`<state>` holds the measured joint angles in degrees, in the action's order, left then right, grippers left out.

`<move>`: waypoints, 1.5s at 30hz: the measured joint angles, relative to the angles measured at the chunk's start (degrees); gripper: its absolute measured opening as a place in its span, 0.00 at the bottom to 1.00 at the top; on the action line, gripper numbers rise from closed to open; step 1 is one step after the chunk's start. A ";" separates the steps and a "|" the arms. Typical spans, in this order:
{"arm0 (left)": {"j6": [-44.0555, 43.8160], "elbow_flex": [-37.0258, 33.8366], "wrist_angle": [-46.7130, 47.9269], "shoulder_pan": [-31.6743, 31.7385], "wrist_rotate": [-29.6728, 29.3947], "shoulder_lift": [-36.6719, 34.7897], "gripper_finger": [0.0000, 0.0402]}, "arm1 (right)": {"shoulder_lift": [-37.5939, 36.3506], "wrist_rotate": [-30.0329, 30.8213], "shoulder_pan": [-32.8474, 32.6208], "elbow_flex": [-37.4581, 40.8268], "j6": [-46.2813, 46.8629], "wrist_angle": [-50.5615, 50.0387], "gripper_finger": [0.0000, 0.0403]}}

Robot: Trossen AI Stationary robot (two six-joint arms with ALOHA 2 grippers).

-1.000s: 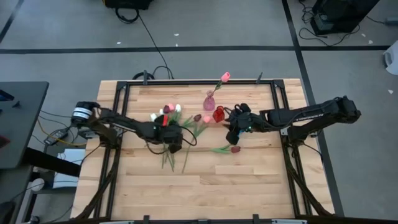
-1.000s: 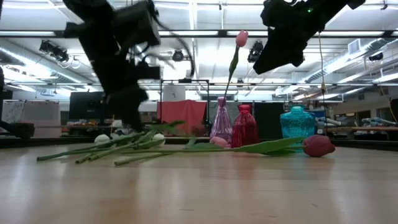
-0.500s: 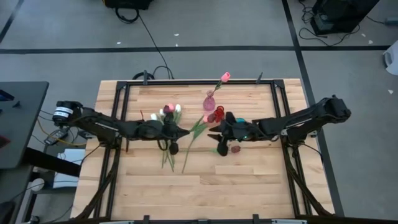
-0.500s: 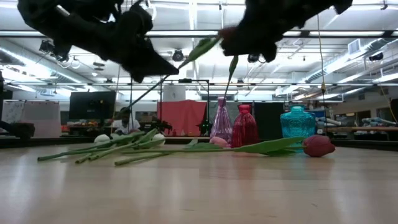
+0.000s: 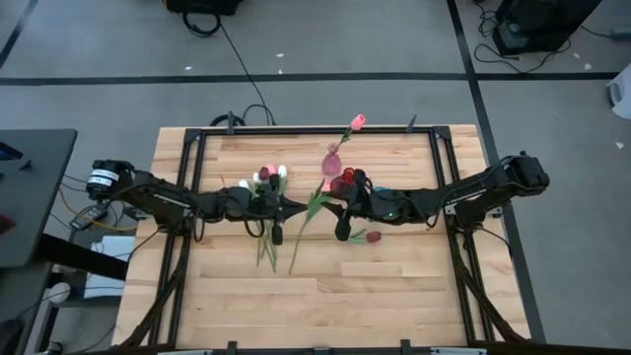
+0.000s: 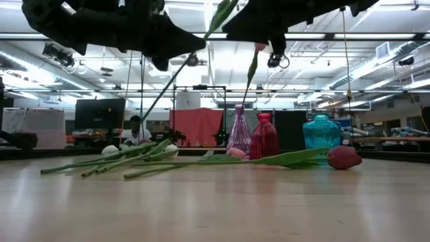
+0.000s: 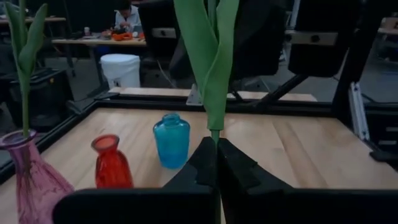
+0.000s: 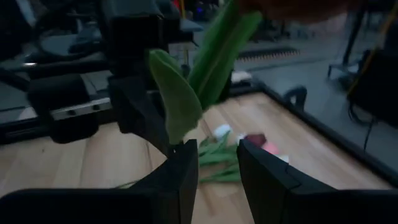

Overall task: Sort flowers into vase by color
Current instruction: Put the red flower into the red vase

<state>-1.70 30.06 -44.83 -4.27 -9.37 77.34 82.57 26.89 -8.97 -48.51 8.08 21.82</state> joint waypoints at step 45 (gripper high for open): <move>-1.69 -0.62 8.95 0.50 0.10 -5.63 0.56 | -8.12 3.69 0.15 -9.90 -4.51 -22.34 0.03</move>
<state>-3.39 29.44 -35.88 -3.77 -9.27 71.71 74.45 30.57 -8.82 -58.41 3.57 -0.53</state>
